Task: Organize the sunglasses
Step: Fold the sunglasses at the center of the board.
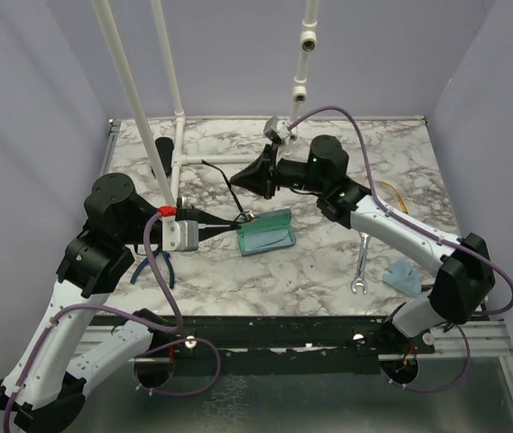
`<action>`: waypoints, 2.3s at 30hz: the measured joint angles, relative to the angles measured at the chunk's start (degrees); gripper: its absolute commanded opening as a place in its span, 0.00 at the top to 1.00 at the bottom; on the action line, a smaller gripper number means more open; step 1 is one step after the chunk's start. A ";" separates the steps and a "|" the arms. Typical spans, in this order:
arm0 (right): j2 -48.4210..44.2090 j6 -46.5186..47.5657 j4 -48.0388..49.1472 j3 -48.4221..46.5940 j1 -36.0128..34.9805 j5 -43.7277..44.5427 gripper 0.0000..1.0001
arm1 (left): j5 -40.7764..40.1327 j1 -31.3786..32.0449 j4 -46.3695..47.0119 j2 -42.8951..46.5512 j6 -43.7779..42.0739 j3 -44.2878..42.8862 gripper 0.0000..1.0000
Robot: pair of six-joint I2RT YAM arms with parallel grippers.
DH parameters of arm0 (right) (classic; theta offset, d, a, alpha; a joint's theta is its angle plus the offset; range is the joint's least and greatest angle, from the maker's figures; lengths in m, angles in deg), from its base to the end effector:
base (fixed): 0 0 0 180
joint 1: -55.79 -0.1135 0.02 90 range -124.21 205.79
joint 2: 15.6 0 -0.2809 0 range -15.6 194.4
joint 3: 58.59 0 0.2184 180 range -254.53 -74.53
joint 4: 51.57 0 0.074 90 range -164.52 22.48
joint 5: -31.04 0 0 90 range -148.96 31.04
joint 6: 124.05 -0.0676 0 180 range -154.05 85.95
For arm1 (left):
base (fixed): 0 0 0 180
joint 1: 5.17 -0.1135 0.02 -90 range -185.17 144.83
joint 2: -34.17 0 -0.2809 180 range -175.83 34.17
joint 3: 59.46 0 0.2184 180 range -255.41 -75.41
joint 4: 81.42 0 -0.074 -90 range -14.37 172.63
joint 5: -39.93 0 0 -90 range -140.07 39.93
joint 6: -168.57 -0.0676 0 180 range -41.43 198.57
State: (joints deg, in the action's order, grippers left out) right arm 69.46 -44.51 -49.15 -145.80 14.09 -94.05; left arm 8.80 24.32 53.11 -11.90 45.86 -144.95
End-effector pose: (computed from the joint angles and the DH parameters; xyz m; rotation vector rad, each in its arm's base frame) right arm 0.2302 0.2572 0.4119 -0.9213 1.3393 1.1690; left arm 0.0605 -0.1007 0.4430 1.4321 0.8944 -0.8112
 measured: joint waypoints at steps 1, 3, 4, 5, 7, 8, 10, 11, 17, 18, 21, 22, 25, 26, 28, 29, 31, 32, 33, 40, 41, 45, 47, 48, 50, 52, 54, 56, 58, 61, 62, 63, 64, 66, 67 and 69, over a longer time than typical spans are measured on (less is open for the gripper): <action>1.42 -0.09 -0.20 0.00 -0.46 -1.25 0.97 | -0.11 0.00 0.00 0.00 -0.57 -0.11 1.00; 4.33 -0.85 0.07 -0.02 -1.40 -6.10 0.97 | -0.22 0.00 -0.11 0.00 -1.36 -0.11 1.00; 5.09 -1.57 0.37 -0.02 -1.57 -8.31 0.96 | -0.24 0.00 -0.13 0.00 -1.49 -0.11 1.00; 5.84 -2.49 1.57 0.00 -1.79 -11.26 0.96 | -0.26 0.00 -0.17 0.00 -1.66 -0.11 1.00; 6.56 -5.73 6.95 0.50 -1.88 -16.68 0.95 | -0.44 0.00 -0.17 0.00 -1.70 -0.11 1.00; 6.54 -7.54 11.02 1.16 -1.90 -19.17 0.94 | -0.55 0.00 -0.17 0.00 -1.68 -0.11 1.00; 5.84 -10.38 18.80 2.82 -1.92 -23.06 0.94 | -0.83 0.00 -0.20 0.04 -1.53 -0.11 1.00; 5.31 -11.47 21.99 3.72 -1.92 -24.46 0.95 | -0.94 0.00 -0.24 0.07 -1.31 -0.11 1.00; 3.26 -13.62 32.24 6.19 -1.81 -29.51 0.95 | -1.70 0.17 1.22 0.22 4.76 -0.09 1.00; 2.95 -13.46 32.48 6.36 -1.81 -29.75 0.94 | -1.79 0.22 2.05 0.26 6.16 -0.09 1.00; 0.94 -10.29 29.97 7.54 -1.81 -29.44 0.88 | -1.92 0.24 4.33 0.42 10.34 -0.09 1.00; -0.11 -8.61 28.02 7.89 -1.79 -28.76 0.86 | -1.90 0.24 4.94 0.52 11.26 -0.07 1.00; -4.28 -2.43 20.17 8.39 -1.81 -23.71 0.75 | -1.92 0.24 6.40 0.98 12.57 0.39 1.00; -6.01 -0.28 17.35 8.39 -1.75 -20.87 0.73 | -1.95 0.24 6.75 1.07 12.59 0.57 1.00; -9.40 2.78 12.92 8.46 -1.25 -14.69 0.64 | -2.14 0.24 7.19 1.22 12.55 0.61 1.00; -11.15 4.07 11.04 8.70 -1.05 -11.32 0.59 | -2.38 0.24 7.50 1.29 12.55 0.61 1.00; -14.78 6.21 8.11 10.01 -0.24 -3.76 0.49 | -3.02 0.24 7.80 1.36 12.55 0.61 1.00; -16.44 7.41 6.95 10.95 0.04 -0.22 0.45 | -3.39 0.24 7.87 1.36 12.55 0.61 1.00; -18.34 8.94 5.64 12.31 0.33 3.80 0.41 | -4.28 0.24 7.98 1.36 12.55 0.61 1.00; -23.61 12.74 2.54 20.20 0.44 12.98 0.01 | -13.27 0.24 9.49 1.53 14.03 1.60 1.00; -23.96 12.72 3.43 21.92 -0.07 13.44 0.00 | -14.73 0.24 9.88 1.49 14.53 2.03 1.00; -24.00 11.37 9.40 27.41 -2.99 14.34 0.00 | -18.82 0.24 10.97 1.14 16.00 3.50 1.00; -23.43 9.57 14.29 29.31 -4.61 15.02 0.00 | -20.70 0.24 11.65 0.83 16.65 4.07 1.00; -22.77 8.50 16.98 29.70 -5.33 15.43 0.00 | -21.44 0.24 11.82 0.61 16.87 4.26 1.00; -20.83 6.60 22.99 29.77 -6.62 16.55 0.00 | -23.02 0.24 12.07 0.28 17.29 4.50 1.00; -18.36 4.72 28.96 29.64 -7.61 17.57 0.00 | -24.30 0.24 12.59 0.17 17.57 4.55 1.00; -15.37 3.67 33.18 28.85 -8.35 17.97 0.00 | -25.29 0.24 13.05 0.15 17.84 4.55 1.00; -12.15 2.91 34.97 27.04 -9.03 18.49 0.00 | -26.05 0.24 13.53 0.15 18.14 4.55 1.00; -9.75 2.64 35.74 25.35 -9.46 19.34 0.00 | -26.69 0.24 13.81 0.11 18.34 4.55 1.00; -7.61 2.32 36.61 23.47 -9.92 20.55 0.00 | -27.21 0.24 14.12 -0.02 18.56 4.55 1.00; -7.08 2.34 36.92 22.86 -10.01 20.85 0.00 | -27.30 0.24 14.16 -0.09 18.58 4.55 1.00; -6.62 2.36 37.11 22.16 -10.12 21.09 0.00 | -27.39 0.24 14.27 -0.15 18.58 4.55 1.00; -6.19 2.40 37.33 21.46 -10.19 21.18 0.00 | -27.45 0.24 14.34 -0.22 18.58 4.55 1.00; -5.53 2.56 37.51 20.09 -10.36 21.29 0.01 | -27.50 0.24 14.49 -0.35 18.56 4.55 1.00; -5.20 2.60 37.51 19.43 -10.45 21.27 0.02 | -27.50 0.24 14.58 -0.35 18.56 4.61 1.00; -4.42 2.95 37.35 17.90 -10.51 21.22 0.04 | -27.50 0.24 14.67 -0.35 18.56 4.76 1.00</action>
State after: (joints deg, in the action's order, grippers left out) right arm 65.04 -41.56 -11.80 -127.90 3.58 -72.83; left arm -18.70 24.56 67.78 -12.24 64.42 -140.19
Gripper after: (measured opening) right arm 0.985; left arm 0.008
